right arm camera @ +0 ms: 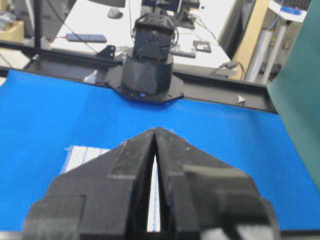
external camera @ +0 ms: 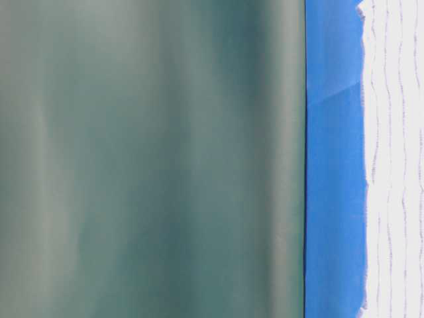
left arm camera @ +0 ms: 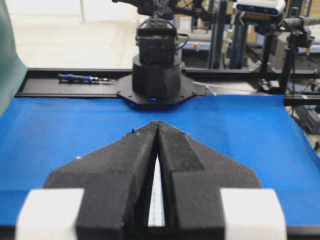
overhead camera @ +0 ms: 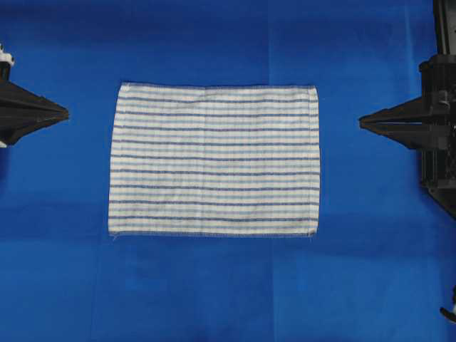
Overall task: Fold the blue towel.
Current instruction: 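Move both grippers to the top corners of the striped towel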
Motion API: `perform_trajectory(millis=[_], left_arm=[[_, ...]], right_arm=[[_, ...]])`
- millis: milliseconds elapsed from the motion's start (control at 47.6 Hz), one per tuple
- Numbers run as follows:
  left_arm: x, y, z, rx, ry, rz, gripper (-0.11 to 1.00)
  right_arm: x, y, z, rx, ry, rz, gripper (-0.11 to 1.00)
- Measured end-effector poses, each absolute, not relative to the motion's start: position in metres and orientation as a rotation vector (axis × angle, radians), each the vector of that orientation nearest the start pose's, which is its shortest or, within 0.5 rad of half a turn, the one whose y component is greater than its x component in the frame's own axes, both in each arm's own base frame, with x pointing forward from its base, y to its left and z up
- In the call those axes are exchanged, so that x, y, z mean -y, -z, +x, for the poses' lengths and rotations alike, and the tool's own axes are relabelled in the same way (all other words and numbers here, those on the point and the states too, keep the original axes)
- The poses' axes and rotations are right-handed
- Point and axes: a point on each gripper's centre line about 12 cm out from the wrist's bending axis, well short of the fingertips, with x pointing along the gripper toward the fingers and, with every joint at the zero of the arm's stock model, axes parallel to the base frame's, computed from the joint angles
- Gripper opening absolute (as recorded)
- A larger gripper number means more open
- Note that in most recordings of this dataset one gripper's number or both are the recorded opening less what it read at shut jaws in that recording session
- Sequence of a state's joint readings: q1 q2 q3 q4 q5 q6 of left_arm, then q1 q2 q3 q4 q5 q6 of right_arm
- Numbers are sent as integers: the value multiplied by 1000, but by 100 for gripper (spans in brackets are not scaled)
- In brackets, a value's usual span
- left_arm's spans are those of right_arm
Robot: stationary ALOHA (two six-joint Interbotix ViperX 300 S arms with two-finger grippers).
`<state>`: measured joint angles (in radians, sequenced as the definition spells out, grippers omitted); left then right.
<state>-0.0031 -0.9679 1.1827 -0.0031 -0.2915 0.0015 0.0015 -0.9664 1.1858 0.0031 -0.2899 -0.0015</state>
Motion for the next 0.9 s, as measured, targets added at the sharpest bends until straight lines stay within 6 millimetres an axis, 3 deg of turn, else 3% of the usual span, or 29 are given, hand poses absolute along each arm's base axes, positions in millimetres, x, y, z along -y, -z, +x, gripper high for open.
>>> perform_trajectory(millis=[147,357,673,799,904], left_arm=[[0,-289,198,54,-2,-19,0],[-3,-284,198,37,-16,7,0],[-37,-252,203,-87,-183,6,3],[-51,-233,206,-162,-247,-7,32],[-61,-217,209,-234,-284,-20,66]], right_arm=[[3,-287,199,44,18,-26,-6],[15,-283,200,10,78,-19,-6],[48,-253,211,-135,234,65,1],[64,-234,213,-206,309,106,18],[80,-213,214,-279,383,152,46]])
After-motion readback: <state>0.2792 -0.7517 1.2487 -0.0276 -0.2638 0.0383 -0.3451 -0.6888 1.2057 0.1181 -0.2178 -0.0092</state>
